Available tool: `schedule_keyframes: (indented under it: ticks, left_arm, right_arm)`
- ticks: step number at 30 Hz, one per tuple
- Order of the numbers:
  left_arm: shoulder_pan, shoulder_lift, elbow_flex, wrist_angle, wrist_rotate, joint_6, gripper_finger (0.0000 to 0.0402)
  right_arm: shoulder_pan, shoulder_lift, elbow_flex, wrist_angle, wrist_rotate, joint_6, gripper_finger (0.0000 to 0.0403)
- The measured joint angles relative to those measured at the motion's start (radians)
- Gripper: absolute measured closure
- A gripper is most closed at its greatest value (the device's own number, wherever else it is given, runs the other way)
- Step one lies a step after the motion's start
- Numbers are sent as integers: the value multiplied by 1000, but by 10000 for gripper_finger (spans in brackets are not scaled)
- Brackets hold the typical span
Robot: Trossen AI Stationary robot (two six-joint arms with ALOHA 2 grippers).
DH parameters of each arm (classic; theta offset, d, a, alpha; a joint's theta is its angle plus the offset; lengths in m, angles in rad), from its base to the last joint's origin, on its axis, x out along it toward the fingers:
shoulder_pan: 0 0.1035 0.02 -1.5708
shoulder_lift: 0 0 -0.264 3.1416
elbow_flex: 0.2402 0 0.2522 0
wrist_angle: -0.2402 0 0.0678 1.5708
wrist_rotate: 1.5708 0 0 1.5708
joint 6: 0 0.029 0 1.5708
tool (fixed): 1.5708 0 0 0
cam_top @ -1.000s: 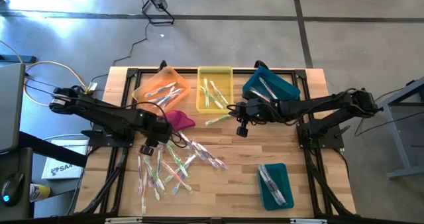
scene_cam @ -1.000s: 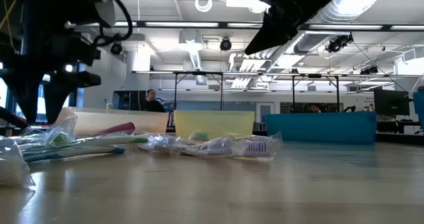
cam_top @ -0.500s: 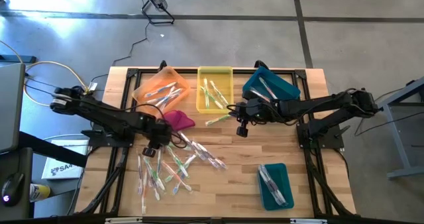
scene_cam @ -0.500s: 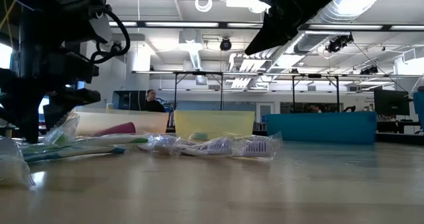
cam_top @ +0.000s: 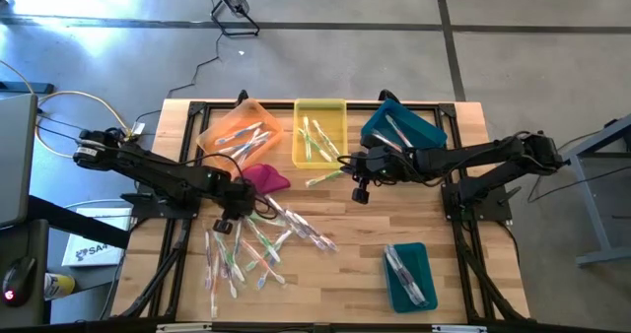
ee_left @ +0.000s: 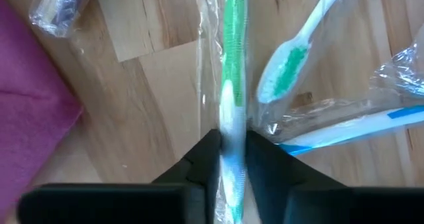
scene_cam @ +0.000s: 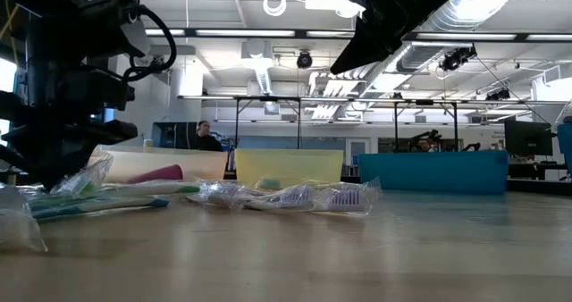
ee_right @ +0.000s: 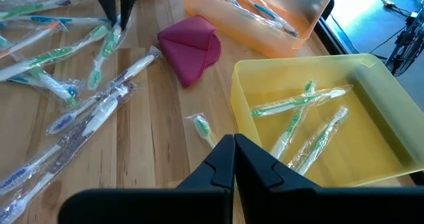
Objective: Pick & Place Toothbrushes
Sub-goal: Put the green toothbrush into the yellow bin
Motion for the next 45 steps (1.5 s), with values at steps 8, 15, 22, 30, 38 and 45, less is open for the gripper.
schedule_keyframes:
  ticks: [8,15,22,30,38,45]
  left_arm:
    - [0,3,19,3,1,3,389]
    - [0,4,47,-4,-4,36,379]
    - [0,3,102,-72,6,63,388]
    - [1,3,228,-221,-16,151,388]
    - [1,2,379,-373,-104,242,388]
    - [66,2,510,-402,-121,387,388]
  right_arm:
    - [0,0,0,0,0,0,401]
    - [0,0,0,-1,0,1,401]
    - [0,0,0,-1,0,0,401]
    - [0,0,0,-2,0,-3,401]
    - [0,0,0,-42,-1,-3,401]
    - [0,0,0,-42,-34,-3,401]
